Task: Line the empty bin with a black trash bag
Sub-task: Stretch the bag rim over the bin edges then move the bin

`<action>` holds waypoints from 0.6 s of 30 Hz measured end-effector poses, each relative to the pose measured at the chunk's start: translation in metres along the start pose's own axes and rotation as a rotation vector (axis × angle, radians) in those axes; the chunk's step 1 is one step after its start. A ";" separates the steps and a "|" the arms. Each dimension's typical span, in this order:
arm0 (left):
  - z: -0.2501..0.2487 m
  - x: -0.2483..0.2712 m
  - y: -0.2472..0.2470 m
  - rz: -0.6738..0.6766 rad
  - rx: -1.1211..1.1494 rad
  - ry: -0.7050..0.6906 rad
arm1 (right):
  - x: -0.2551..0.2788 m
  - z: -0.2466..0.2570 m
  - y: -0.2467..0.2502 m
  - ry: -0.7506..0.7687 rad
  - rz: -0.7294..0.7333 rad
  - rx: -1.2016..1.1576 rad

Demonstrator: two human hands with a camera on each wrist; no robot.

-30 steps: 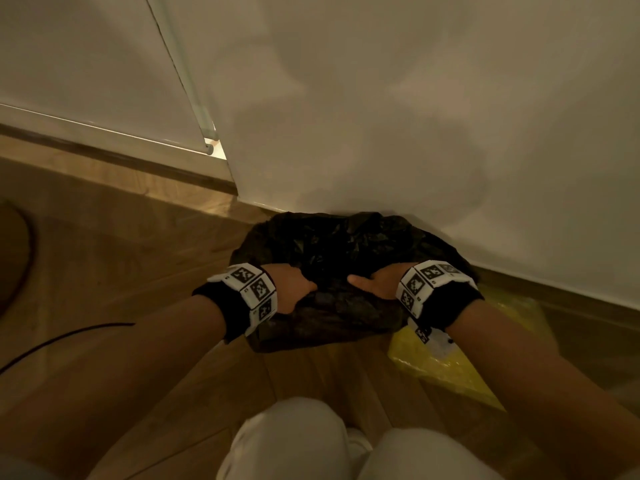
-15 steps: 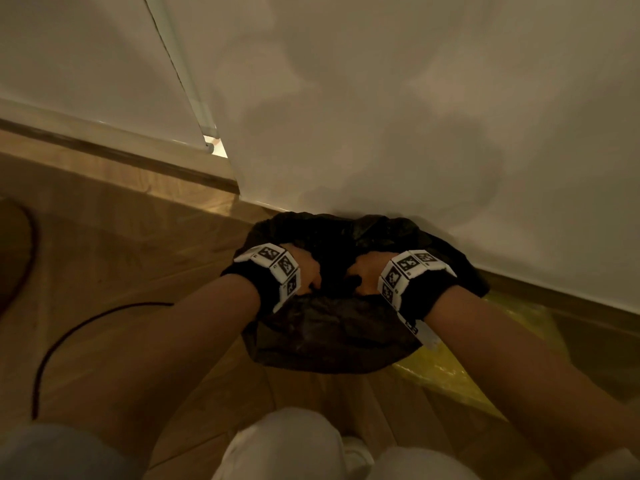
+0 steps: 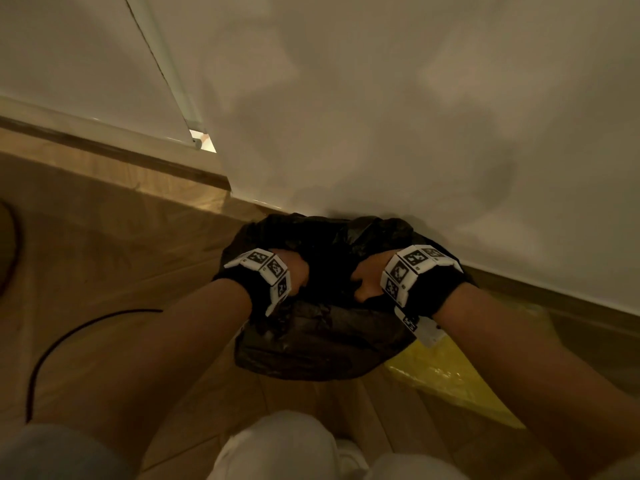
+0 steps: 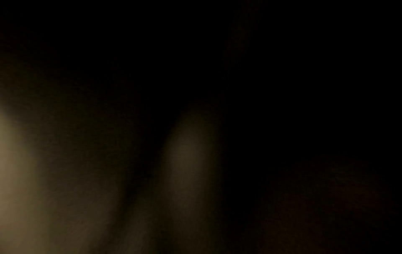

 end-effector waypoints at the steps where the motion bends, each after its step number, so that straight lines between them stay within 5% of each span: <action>1: 0.002 0.002 0.008 -0.069 -0.020 -0.023 | -0.001 0.002 0.002 0.044 -0.009 -0.003; 4: -0.001 0.006 0.021 -0.259 -0.108 0.019 | 0.002 0.013 0.005 0.173 -0.061 -0.064; 7: -0.001 0.015 0.015 -0.180 -0.134 0.136 | -0.001 0.014 0.006 0.141 -0.083 -0.112; 18: 0.008 0.014 -0.004 -0.078 -0.144 0.192 | -0.010 -0.003 -0.011 -0.142 -0.048 -0.257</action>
Point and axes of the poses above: each hand's wrist, its own x-axis away from the middle knuckle, its own y-axis out of the back of the hand, z = x × y, the point moved 2 cm from there along -x, towards the middle knuckle, and after that the axes turned 15 degrees about -y, right-handed, at the moved point
